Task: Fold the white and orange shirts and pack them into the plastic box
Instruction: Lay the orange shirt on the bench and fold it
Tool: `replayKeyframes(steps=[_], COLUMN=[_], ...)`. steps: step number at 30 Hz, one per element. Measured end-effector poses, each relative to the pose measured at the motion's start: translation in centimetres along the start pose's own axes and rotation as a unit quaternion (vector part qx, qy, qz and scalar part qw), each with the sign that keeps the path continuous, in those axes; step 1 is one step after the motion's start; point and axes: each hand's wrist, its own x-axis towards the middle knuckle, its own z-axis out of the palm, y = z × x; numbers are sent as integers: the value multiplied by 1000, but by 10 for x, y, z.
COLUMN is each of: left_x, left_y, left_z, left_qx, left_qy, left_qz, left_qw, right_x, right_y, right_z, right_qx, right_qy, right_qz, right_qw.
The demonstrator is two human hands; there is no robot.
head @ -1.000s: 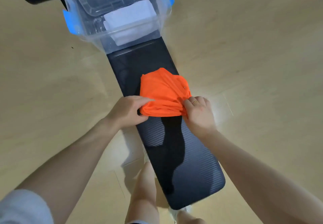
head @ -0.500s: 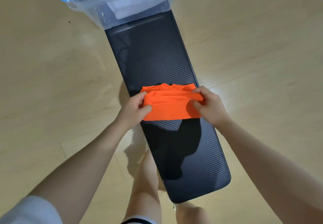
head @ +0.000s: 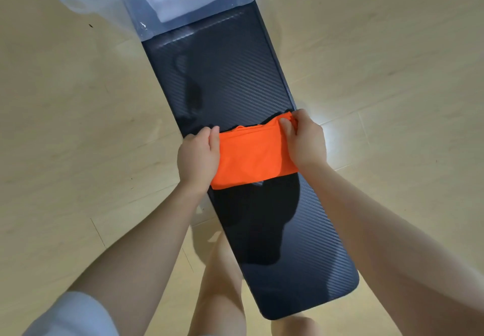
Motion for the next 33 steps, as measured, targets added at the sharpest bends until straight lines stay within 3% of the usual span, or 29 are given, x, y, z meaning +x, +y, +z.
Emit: replayKeyframes(steps=[3,5,7,8,9,11,13,16,19,21,23,26,29,31,33], left_x=[3,-8,-25,-30,-33,-35,-32,-30,-27,-22,-16,-11,-17,-22,-30], left_y=[7,11,6,-1,-9,-26,-33,-31,-26,-22,-15,6,17,17,16], left_z=[-5,-10,-6,-1,3,10,10,9,7,7,3,-4,-6,-5,-2], left_qx=[43,40,87,137,188,243,236,199,177,185,191,239,253,167,86], left_qy=[58,72,42,9,-29,-97,-139,-165,-151,-120,-92,-151,-248,-329,-373], left_qz=[12,164,354,398,400,330,259,225,215,224,220,184,185,122,70], left_qw=[997,983,930,907,896,907,926,939,948,949,952,941,917,922,921], right_x=[5,-3,-21,-33,-46,-65,-70,-55,-36,-26,-30,-58,-92,-106,-112], right_y=[-4,-7,-10,-11,-8,3,20,39,41,43,41,40,43,40,36], right_z=[6,7,7,10,15,26,34,33,19,8,-3,-9,6,17,24], right_qx=[23,78,67,36,3,-72,-180,-322,-307,-269,-223,-64,129,215,254], right_qy=[43,98,164,162,134,26,-51,-71,-31,-50,-38,78,84,48,25], right_qz=[75,73,-51,-133,-213,-311,-347,-351,-230,-99,-34,27,190,269,294], right_qw=[996,989,983,977,968,947,919,876,923,957,973,995,970,938,921])
